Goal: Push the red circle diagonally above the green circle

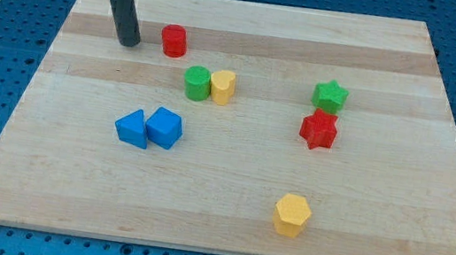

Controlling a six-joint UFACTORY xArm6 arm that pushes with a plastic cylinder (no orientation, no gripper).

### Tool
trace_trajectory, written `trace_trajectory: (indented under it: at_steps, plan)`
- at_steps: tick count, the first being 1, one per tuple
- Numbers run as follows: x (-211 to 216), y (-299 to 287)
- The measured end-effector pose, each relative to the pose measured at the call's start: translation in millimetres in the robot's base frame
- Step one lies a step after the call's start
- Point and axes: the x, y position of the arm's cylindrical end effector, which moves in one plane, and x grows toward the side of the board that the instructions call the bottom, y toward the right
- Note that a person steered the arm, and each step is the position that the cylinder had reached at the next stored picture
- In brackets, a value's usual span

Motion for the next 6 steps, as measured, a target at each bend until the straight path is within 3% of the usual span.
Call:
trace_trajectory:
  at_steps: [6]
  plan:
    - [-33.4,89.7]
